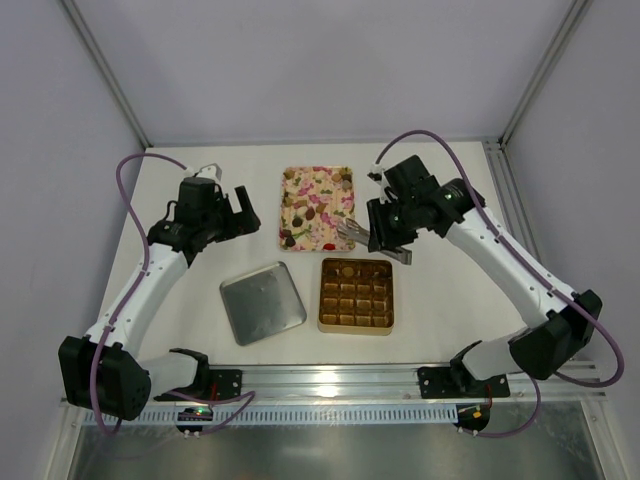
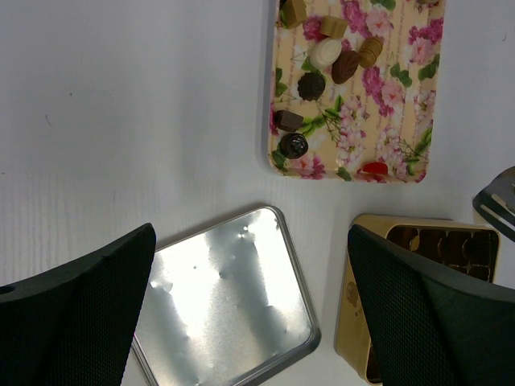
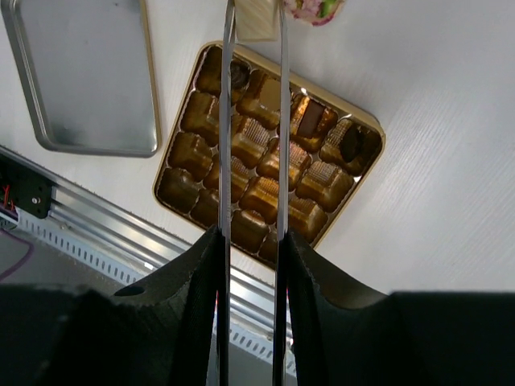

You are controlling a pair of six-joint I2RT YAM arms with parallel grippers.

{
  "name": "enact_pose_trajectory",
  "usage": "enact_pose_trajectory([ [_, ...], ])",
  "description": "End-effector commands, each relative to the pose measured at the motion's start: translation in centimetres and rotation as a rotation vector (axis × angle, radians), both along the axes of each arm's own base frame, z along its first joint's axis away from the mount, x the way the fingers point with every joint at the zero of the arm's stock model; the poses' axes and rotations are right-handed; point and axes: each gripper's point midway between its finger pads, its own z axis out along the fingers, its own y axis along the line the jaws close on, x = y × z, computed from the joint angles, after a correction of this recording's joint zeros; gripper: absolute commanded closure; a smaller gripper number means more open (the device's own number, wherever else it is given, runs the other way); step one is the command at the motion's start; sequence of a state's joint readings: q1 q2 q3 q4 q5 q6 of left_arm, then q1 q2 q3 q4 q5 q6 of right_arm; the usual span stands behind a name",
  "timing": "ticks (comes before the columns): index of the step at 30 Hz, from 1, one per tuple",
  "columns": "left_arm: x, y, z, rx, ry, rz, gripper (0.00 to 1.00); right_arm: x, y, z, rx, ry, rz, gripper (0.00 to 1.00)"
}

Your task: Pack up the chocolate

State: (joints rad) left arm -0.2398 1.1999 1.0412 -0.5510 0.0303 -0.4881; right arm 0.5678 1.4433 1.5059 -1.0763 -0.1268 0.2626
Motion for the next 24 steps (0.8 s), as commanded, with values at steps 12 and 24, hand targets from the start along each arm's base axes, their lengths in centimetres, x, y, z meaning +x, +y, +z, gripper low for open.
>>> enact_pose_trajectory([
  [12,0.6,0.1,1.5,0.003,-0.045,-0.002,0.00,-6.7,1.4,-0.4,0.081,-0.010,0.036,0.62],
  [24,0.6,0.1,1.3,0.006,-0.042,-0.001,0.00,-8.5,3.5,-2.4,0.077,0.027,0.071,0.62],
])
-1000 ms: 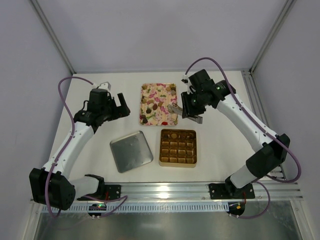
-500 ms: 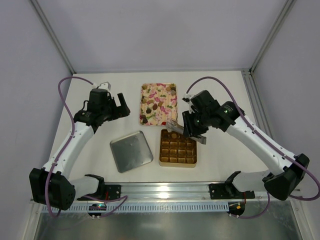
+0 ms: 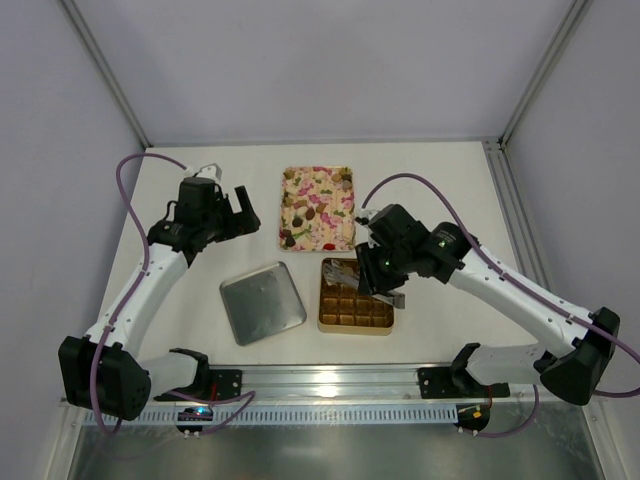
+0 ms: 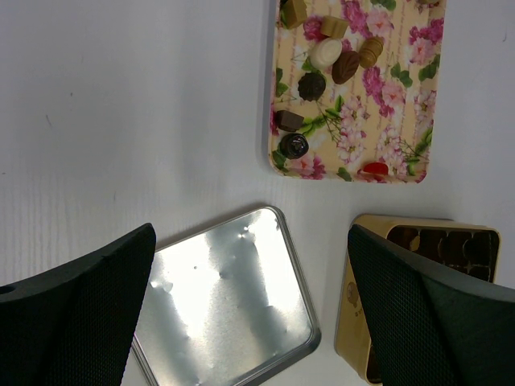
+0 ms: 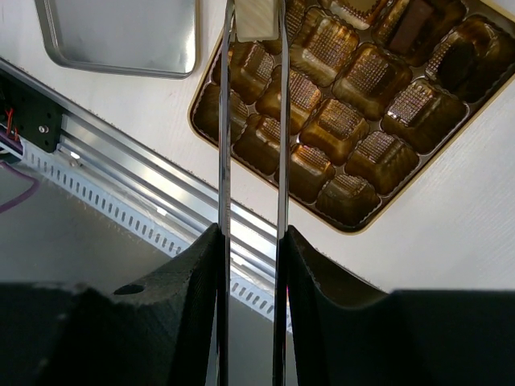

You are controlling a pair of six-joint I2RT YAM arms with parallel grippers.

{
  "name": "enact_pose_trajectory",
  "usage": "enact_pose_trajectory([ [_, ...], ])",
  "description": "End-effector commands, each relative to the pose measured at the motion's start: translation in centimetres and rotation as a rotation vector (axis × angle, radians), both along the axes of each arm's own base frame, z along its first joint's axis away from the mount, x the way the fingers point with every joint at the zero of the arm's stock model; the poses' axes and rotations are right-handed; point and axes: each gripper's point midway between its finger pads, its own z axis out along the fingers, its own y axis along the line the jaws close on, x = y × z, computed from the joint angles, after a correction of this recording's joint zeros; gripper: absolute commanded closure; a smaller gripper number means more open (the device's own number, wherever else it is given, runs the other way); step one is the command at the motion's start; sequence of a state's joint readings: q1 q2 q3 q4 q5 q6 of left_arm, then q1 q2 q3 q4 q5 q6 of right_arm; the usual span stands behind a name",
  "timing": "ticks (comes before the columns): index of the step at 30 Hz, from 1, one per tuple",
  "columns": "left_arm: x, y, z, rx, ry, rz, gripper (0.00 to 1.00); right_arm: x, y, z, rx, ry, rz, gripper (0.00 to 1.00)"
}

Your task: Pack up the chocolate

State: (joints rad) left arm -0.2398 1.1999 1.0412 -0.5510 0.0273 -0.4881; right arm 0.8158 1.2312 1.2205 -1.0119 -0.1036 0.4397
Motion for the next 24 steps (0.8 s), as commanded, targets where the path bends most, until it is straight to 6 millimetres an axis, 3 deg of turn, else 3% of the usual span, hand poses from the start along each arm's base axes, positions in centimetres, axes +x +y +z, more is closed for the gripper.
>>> enact_pose_trajectory([
  [1,0.6,0.1,1.3,0.004,-0.042,-0.004,0.00,0.8,1.4,0.4,0.033,-0.038,-0.014,0.62],
  [24,0.7,-0.1,1.0,0.001,-0.030,-0.007,0.00,0.5,1.7,-1.4,-0.010,-0.026,0.000,0.58],
])
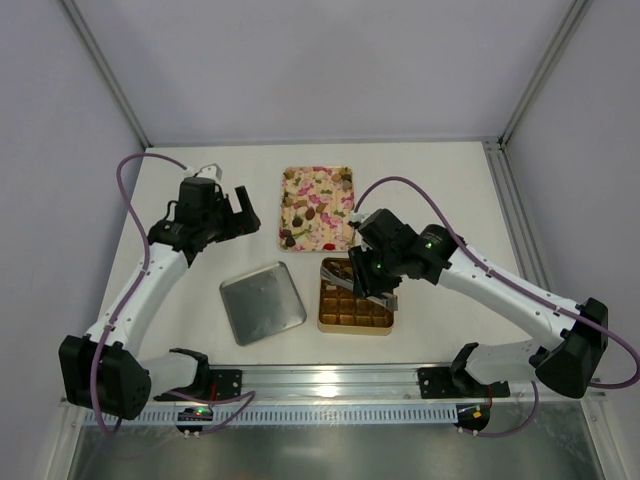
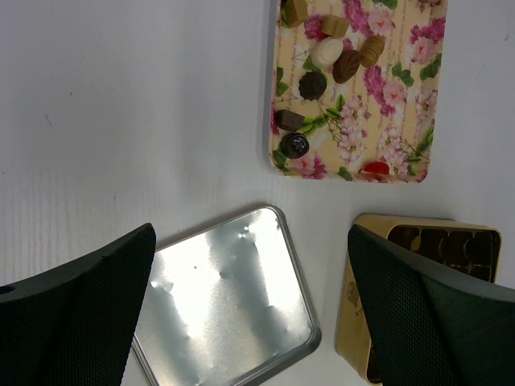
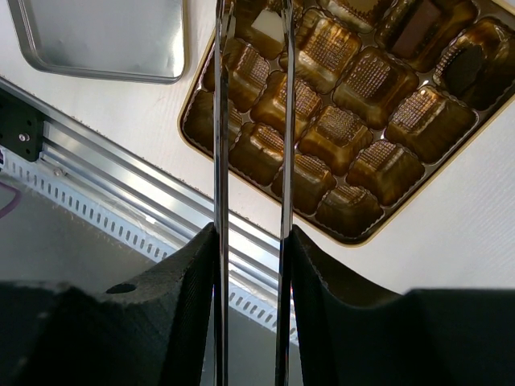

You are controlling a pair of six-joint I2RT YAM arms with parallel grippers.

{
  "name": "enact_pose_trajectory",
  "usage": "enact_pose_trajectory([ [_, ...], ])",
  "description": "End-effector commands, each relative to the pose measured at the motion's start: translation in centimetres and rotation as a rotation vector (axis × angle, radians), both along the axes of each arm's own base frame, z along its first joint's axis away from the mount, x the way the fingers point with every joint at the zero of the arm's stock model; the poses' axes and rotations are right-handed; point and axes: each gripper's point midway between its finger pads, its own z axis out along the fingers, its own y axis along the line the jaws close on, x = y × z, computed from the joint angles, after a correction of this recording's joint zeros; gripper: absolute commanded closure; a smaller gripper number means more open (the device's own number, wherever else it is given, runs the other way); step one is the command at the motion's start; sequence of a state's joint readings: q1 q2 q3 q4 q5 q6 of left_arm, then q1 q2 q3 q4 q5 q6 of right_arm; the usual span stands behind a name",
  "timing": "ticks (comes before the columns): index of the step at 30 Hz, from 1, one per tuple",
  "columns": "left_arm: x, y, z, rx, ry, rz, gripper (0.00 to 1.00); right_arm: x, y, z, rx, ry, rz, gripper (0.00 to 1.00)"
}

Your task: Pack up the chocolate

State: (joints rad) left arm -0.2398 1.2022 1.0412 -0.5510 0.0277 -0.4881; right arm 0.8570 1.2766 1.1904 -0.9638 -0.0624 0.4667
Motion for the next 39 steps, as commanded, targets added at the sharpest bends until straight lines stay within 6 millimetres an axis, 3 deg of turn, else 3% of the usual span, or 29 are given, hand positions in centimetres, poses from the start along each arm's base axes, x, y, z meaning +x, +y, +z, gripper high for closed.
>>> enact_pose_trajectory([
  [1,0.6,-0.1,1.1,0.000,-0.032,-0.008,0.00,0.5,0.8,0.4,0.026,-0.029,0.002,0.58],
  [6,0.7,-0.1,1.1,0.001,-0.034,-0.007,0.00,0.7,0.8,0.9,0.027,-0.043,0.002,0.58],
  [11,0.7,-0.1,1.1,0.003,-0.033,-0.009,0.00,2.0,0.2,3.8,0.018,-0.106,-0.004,0.56],
  [18,0.7,-0.1,1.1,0.002,-0.033,-0.008,0.00,8.0,0.4,7.4,0.031,-0.188,-0.013,0.55],
  [20,0.6,-0.1,1.0,0.001,-0.029,-0.010,0.00,9.7,0.9,6.6,0.007,-0.169,-0.014,0.55],
  [23,0.7,-0.1,1.1,-0.001,-0.031,-0.010,0.00,12.6,1.3,7.1,0.005,-0.187,-0.028,0.55],
  [24,0.7,-0.1,0.9,0.000,-0.028,-0.010,0.00,14.0,1.1,5.8,-0.020,-0.162,-0.046,0.55],
  [25,0.7,-0.2,1.0,-0.001,-0.029,-0.011,0.00,15.1,1.2,6.3,-0.014,-0.178,-0.051,0.55],
  [27,0.7,-0.2,1.1,-0.001,-0.030,-0.011,0.00,17.3,1.2,5.3,-0.030,-0.160,-0.075,0.56],
  [33,0.7,-0.2,1.1,-0.001,-0.031,-0.011,0.00,21.2,2.5,3.0,-0.050,-0.132,-0.090,0.56],
  [34,0.7,-0.2,1.0,0.001,-0.028,-0.012,0.00,21.6,2.8,1.8,-0.062,-0.108,-0.086,0.56],
  [39,0.7,-0.2,0.9,0.000,-0.024,-0.011,0.00,22.9,3.7,0.2,-0.062,-0.081,-0.094,0.56],
])
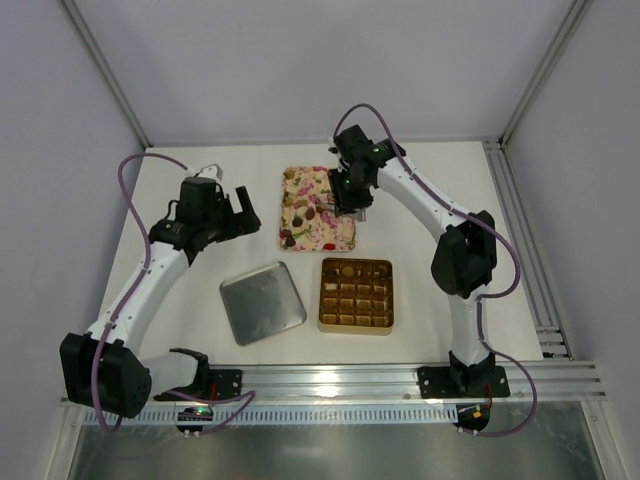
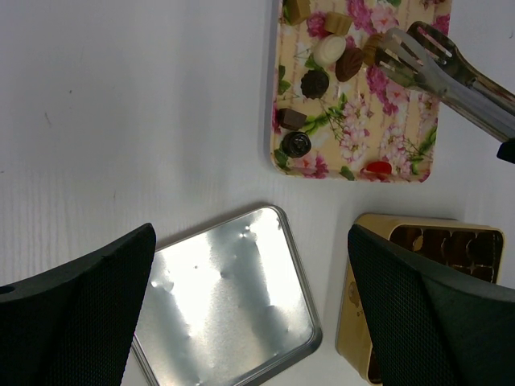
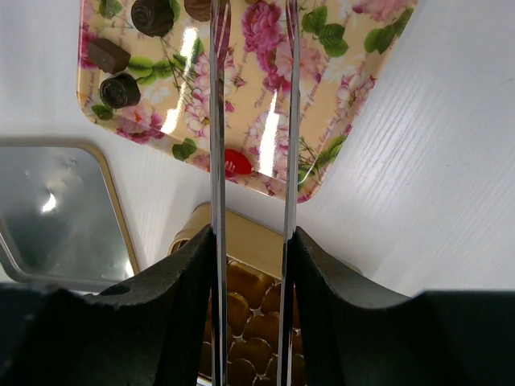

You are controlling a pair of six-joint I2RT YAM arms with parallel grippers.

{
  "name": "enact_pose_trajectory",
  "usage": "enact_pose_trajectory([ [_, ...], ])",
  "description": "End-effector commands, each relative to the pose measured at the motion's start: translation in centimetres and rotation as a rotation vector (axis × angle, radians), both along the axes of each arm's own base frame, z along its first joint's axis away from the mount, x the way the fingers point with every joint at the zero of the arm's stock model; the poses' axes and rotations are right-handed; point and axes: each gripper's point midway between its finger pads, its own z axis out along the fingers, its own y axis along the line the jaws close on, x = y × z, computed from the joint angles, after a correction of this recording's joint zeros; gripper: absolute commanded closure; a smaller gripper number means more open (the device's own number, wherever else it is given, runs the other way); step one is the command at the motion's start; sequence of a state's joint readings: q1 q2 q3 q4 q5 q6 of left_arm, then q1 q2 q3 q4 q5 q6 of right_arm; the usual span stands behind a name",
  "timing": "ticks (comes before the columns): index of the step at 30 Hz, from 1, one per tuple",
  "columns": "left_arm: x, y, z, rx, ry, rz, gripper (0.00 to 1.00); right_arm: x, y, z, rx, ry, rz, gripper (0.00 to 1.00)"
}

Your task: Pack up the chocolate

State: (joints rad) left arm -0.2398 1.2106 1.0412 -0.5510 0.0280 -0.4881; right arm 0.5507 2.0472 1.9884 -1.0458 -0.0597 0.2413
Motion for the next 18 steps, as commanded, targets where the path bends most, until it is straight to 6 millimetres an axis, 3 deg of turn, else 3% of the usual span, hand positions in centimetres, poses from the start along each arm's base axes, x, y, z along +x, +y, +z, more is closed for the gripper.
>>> enact_pose_trajectory([
  [1,0.7,-0.1,1.3,-0.002,-0.039,-0.011,0.00,0.8,1.2,1.9,0.049,-0.046,0.015,0.56],
  [18,0.6,-0.3,1.2,-0.007,-0.031,-0.018,0.00,0.9,1.5,-0.2,0.035,0.001,0.006,0.56],
])
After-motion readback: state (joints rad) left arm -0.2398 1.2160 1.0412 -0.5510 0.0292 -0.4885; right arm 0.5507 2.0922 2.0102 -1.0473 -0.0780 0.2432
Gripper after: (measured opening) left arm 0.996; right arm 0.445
